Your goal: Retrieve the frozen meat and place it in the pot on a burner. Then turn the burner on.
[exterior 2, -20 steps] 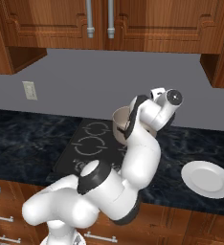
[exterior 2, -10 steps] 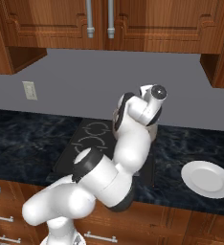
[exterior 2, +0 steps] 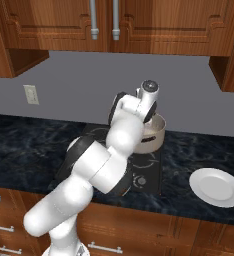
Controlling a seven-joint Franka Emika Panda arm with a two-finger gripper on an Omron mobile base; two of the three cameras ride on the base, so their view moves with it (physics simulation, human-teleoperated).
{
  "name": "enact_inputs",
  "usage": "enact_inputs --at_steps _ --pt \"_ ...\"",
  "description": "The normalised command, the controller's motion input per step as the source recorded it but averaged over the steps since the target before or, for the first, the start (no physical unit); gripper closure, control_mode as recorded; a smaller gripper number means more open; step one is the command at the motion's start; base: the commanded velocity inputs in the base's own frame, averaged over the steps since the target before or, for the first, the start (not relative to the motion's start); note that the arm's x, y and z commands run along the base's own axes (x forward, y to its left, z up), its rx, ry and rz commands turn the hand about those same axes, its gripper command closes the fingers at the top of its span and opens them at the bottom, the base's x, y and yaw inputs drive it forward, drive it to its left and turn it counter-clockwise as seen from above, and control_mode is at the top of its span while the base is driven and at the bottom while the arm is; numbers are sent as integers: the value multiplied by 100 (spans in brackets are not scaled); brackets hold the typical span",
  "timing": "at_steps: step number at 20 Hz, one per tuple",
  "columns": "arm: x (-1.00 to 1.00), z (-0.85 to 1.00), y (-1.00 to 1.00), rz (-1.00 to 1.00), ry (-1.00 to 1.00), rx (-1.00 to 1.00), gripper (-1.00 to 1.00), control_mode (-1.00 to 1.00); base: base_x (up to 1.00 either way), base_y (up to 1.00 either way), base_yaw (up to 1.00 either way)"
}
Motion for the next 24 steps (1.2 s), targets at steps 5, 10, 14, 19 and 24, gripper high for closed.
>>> enact_inputs --at_steps 5,10,14,19,24 --pt "21 -20 0 0 5 0 100 -100 0 0 0" --pt "45 -28 0 -1 11 0 100 -100 0 0 0" --pt "42 -12 0 0 13 0 100 -100 0 0 0" --pt "37 -17 0 0 20 0 100 -100 0 0 0" --pt "35 -9 0 0 13 0 100 -100 0 0 0"
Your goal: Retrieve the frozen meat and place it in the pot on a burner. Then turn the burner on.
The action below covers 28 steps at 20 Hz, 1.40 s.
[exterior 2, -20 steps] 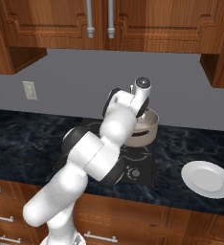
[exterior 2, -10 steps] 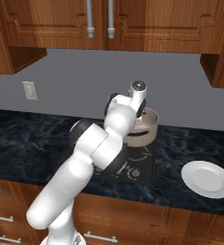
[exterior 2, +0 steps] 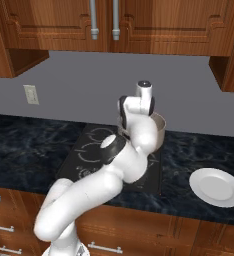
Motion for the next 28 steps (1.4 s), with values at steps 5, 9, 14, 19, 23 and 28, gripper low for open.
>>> enact_inputs --at_steps 5,9,14,19,23,28 --pt "18 0 0 0 10 0 -100 -100 0 0 0" --pt "0 0 0 0 4 0 -100 -100 0 0 0" --pt "0 0 0 0 0 0 -100 -100 0 0 0" --pt "-2 4 0 0 0 0 -100 -100 0 0 0" --pt "-18 23 0 0 0 0 -100 -100 0 0 0" --pt "-44 13 0 0 0 0 -100 -100 0 0 0"
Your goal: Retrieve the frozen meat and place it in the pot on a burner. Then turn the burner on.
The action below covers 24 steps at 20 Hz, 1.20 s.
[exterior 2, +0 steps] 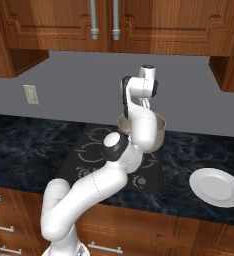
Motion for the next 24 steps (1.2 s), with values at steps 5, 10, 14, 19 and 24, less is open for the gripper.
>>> enact_inputs --at_steps 5,10,14,19,24 --pt "-72 0 0 0 0 0 -100 -100 0 0 0" --pt "-77 0 0 0 0 0 -100 -100 0 0 0" --pt "-84 0 0 0 0 0 -100 -100 0 0 0" --pt "-88 0 0 0 0 0 -100 -100 0 0 0" --pt "-83 7 0 0 3 0 -100 -100 0 0 0"
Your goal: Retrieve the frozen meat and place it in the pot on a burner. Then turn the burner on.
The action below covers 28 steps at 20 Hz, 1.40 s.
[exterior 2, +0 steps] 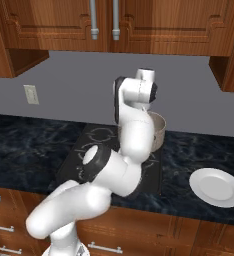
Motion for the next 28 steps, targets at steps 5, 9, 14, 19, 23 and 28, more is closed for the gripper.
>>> enact_inputs --at_steps 5,9,14,19,23,28 --pt "-61 8 0 0 6 -1 -100 -100 0 0 0" --pt "-71 9 0 0 4 0 -100 -100 0 0 0" --pt "-31 4 0 16 7 0 -100 -100 0 0 0" --pt "-2 0 7 24 3 0 -100 -100 0 0 0" --pt "0 0 12 24 0 0 -100 -100 0 0 0" --pt "-7 0 34 43 0 0 -100 -100 0 0 0"
